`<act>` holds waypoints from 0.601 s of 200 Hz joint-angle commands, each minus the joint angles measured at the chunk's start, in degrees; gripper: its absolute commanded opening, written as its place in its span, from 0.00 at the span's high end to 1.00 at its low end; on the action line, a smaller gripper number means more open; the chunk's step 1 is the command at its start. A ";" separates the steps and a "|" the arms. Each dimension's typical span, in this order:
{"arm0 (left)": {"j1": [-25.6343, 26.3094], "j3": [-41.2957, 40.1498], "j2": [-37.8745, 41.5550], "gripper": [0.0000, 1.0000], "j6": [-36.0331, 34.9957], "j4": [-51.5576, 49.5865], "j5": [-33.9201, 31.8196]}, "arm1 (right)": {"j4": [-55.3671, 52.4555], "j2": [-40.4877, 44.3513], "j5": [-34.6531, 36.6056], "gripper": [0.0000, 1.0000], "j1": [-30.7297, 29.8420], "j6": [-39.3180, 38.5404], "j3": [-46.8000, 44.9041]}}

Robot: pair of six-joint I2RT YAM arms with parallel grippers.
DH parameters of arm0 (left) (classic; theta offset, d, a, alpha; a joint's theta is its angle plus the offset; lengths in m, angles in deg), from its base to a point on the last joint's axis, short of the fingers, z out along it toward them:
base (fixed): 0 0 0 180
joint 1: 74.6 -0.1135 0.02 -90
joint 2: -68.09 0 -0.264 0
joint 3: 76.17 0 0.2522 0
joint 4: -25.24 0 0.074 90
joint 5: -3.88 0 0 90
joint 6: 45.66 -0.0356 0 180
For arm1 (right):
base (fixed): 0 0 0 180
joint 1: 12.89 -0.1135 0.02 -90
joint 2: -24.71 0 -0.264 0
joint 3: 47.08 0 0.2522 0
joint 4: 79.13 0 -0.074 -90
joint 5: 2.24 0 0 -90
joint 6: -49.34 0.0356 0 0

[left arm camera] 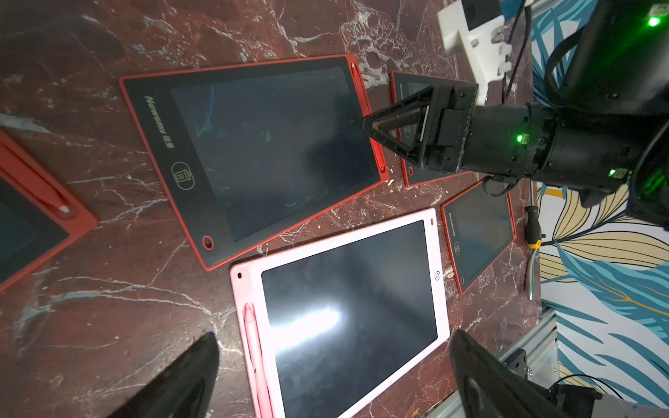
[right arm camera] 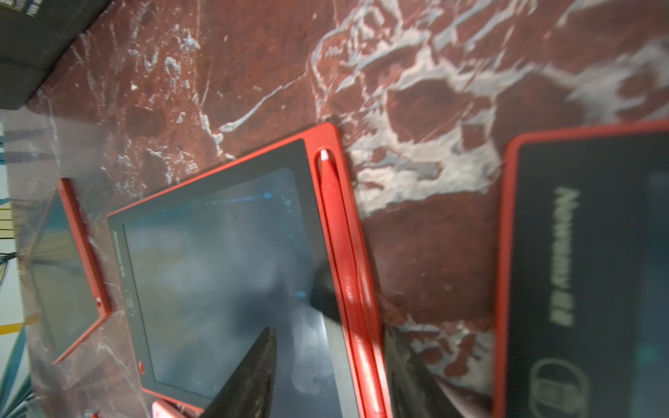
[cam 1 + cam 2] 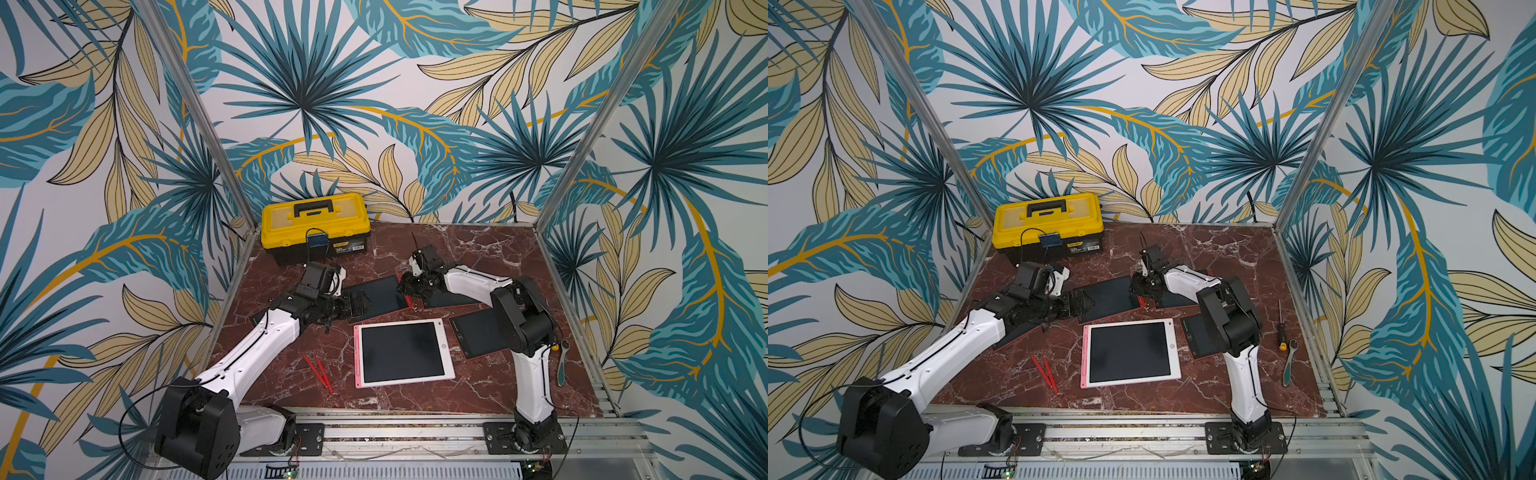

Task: Place the stylus back onto the writing tablet
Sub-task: Move the writing tablet to the center of the board.

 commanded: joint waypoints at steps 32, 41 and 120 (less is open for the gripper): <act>-1.29 -0.47 0.96 0.00 3.17 -3.23 -4.26 | 2.35 0.32 -1.74 0.50 -3.84 6.32 -2.89; -1.60 -0.81 0.58 0.00 4.00 -3.57 -4.76 | 2.37 0.25 -1.60 0.50 -4.36 6.96 -3.06; -2.28 -3.81 -7.77 0.00 8.91 -2.24 -5.73 | 6.72 0.59 -1.88 0.50 -6.64 9.30 -5.31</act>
